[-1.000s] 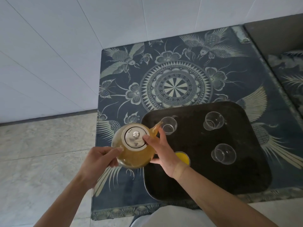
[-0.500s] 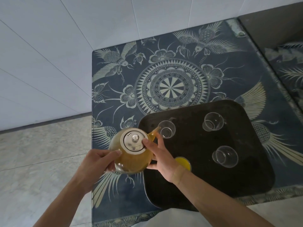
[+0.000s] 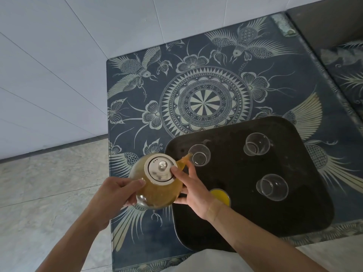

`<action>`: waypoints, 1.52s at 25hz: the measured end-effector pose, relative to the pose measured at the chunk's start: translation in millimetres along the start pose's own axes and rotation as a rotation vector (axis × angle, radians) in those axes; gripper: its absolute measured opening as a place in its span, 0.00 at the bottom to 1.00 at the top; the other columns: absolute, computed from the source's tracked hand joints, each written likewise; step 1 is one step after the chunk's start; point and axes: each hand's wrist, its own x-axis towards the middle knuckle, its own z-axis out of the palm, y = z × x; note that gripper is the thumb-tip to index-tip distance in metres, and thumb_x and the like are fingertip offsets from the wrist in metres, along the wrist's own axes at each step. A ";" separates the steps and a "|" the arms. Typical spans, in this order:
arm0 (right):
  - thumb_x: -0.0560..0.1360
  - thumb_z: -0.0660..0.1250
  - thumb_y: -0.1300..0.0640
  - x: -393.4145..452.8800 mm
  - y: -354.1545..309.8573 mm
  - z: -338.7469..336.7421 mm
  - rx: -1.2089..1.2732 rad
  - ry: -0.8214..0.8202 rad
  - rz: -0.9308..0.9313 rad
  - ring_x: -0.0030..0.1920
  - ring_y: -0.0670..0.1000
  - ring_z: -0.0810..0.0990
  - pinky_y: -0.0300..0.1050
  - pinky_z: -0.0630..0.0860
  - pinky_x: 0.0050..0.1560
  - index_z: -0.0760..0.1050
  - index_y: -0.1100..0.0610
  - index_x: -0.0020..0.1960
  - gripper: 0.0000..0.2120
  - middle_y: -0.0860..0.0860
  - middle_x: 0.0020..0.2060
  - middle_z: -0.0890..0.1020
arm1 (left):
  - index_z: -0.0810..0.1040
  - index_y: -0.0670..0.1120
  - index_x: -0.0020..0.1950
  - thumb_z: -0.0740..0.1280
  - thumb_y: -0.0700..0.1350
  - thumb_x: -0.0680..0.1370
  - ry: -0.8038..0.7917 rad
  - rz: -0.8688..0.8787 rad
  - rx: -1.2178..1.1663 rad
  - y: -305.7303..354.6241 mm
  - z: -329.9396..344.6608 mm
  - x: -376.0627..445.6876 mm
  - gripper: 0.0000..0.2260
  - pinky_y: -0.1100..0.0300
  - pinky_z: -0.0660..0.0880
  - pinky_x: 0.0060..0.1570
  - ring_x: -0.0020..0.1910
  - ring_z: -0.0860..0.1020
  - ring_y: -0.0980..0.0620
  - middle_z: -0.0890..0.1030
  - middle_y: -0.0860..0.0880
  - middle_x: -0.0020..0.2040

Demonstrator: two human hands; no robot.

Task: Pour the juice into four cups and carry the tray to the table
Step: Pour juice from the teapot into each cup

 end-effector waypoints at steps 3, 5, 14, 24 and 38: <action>0.68 0.74 0.39 1.2 1.8 -1.4 0.017 0.003 0.005 0.67 0.59 0.76 0.68 0.72 0.66 0.58 0.37 0.77 0.42 0.49 0.65 0.79 | 0.78 0.30 0.34 0.70 0.46 0.77 -0.006 -0.007 0.005 3.4 1.2 0.6 0.20 0.50 0.71 0.43 0.32 0.69 0.45 0.75 0.43 0.27; 0.68 0.74 0.39 1.8 2.6 -2.3 0.029 0.002 0.009 0.67 0.59 0.76 0.69 0.71 0.67 0.58 0.37 0.76 0.42 0.49 0.65 0.79 | 0.78 0.29 0.36 0.70 0.46 0.77 -0.004 -0.012 0.014 6.0 2.7 1.0 0.20 0.51 0.72 0.43 0.32 0.70 0.45 0.75 0.42 0.27; 0.68 0.73 0.39 3.4 3.2 -2.9 0.066 0.001 0.016 0.66 0.59 0.76 0.67 0.73 0.65 0.59 0.37 0.75 0.40 0.49 0.65 0.78 | 0.80 0.30 0.35 0.70 0.47 0.77 -0.002 -0.046 0.052 14.8 5.3 2.8 0.19 0.54 0.74 0.43 0.31 0.72 0.47 0.76 0.42 0.29; 0.68 0.73 0.38 4.0 3.5 -2.4 0.061 -0.009 0.009 0.67 0.59 0.76 0.68 0.74 0.66 0.60 0.37 0.75 0.39 0.49 0.64 0.79 | 0.81 0.35 0.31 0.70 0.46 0.77 -0.004 -0.057 0.086 21.5 3.7 -0.9 0.19 0.53 0.75 0.44 0.30 0.72 0.48 0.75 0.43 0.27; 0.69 0.73 0.38 3.6 7.0 -2.8 0.058 -0.017 0.006 0.67 0.60 0.76 0.68 0.74 0.66 0.61 0.37 0.74 0.38 0.49 0.65 0.79 | 0.83 0.33 0.38 0.70 0.47 0.77 0.020 -0.084 0.114 26.1 4.1 -5.2 0.17 0.45 0.79 0.54 0.34 0.76 0.46 0.80 0.33 0.33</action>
